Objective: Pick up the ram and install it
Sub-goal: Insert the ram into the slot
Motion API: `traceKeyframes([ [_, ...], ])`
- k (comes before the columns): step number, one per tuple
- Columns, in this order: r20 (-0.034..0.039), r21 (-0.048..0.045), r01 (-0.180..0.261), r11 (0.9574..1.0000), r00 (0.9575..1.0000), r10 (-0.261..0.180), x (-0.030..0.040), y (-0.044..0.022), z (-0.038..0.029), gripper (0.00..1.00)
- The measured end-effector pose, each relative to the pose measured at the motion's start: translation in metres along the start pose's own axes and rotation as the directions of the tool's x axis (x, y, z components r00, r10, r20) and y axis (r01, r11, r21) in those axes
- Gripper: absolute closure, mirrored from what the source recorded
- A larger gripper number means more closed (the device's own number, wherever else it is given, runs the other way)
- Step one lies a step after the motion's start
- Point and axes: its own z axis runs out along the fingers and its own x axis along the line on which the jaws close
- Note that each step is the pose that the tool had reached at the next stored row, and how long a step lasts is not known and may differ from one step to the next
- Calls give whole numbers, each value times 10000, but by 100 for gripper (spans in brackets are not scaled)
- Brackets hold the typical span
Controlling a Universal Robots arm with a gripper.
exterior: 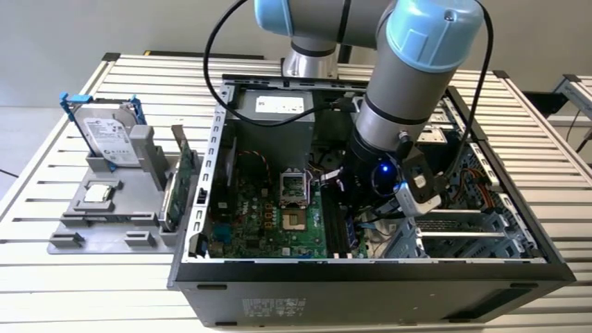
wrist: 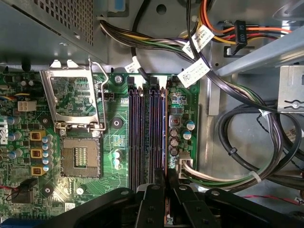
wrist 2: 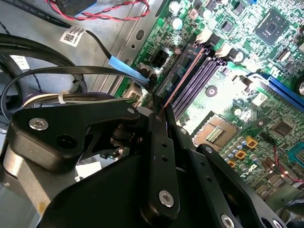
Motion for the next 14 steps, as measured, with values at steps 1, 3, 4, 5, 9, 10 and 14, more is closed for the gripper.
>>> traceKeyframes([
  [1,0,0,1,10000,10000,-1,0,0,0,100],
  [3,0,-1,0,10000,10000,0,1,0,0,100],
  [4,0,-1,0,10000,10000,0,1,0,0,100],
  [5,0,-1,0,10000,10000,0,1,0,1,100],
  [9,0,2,0,10000,10000,0,2,-1,-12,100],
  [10,0,5,-1,10000,10000,1,3,-2,-20,100],
  [14,-2,1,0,10000,10000,0,4,-2,-53,100],
])
